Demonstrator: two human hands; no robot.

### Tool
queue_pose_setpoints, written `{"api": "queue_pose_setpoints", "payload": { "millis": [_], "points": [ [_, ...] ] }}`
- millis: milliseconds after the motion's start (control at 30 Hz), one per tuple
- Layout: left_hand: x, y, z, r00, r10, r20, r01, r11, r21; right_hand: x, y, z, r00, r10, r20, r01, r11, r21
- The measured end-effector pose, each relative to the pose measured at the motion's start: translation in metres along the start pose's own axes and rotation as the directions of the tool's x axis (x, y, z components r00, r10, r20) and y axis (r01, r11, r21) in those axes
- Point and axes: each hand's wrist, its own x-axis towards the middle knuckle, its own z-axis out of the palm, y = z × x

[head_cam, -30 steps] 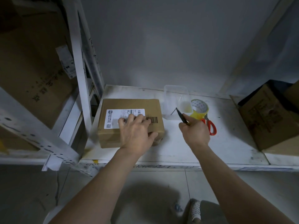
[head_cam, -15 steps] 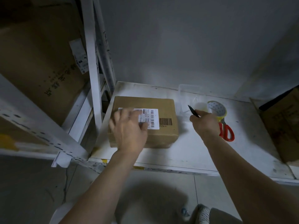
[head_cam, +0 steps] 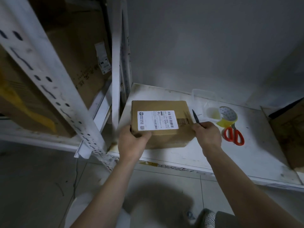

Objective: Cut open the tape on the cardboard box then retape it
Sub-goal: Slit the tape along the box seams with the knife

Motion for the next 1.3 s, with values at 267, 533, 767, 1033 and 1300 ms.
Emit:
{"api": "queue_pose_setpoints", "payload": {
  "millis": [267, 533, 767, 1033, 1300],
  "points": [
    [-0.024, -0.026, 0.000, 0.944, 0.305, 0.129, -0.331, 0.871, 0.363, 0.003, -0.008, 0.005, 0.995, -0.089, 0.053, 0.085, 0.993, 0.081],
    [-0.028, -0.038, 0.017, 0.848, 0.501, 0.173, -0.529, 0.782, 0.330, 0.010, -0.010, -0.002, 0.975, -0.113, 0.191, 0.058, 0.960, 0.275],
    [-0.022, -0.027, 0.035, 0.654, 0.726, 0.212, -0.694, 0.464, 0.550, 0.004, 0.001, -0.013, 0.966, -0.117, 0.230, 0.033, 0.940, 0.341],
    [-0.025, -0.017, 0.057, 0.625, 0.765, 0.156, -0.629, 0.376, 0.680, -0.017, 0.021, -0.033, 0.945, -0.193, 0.265, 0.156, 0.975, 0.156],
    [-0.020, -0.016, 0.069, 0.625, 0.780, 0.024, -0.583, 0.447, 0.678, -0.027, 0.048, -0.043, 0.907, -0.331, 0.260, 0.360, 0.930, -0.071]
  ]
}}
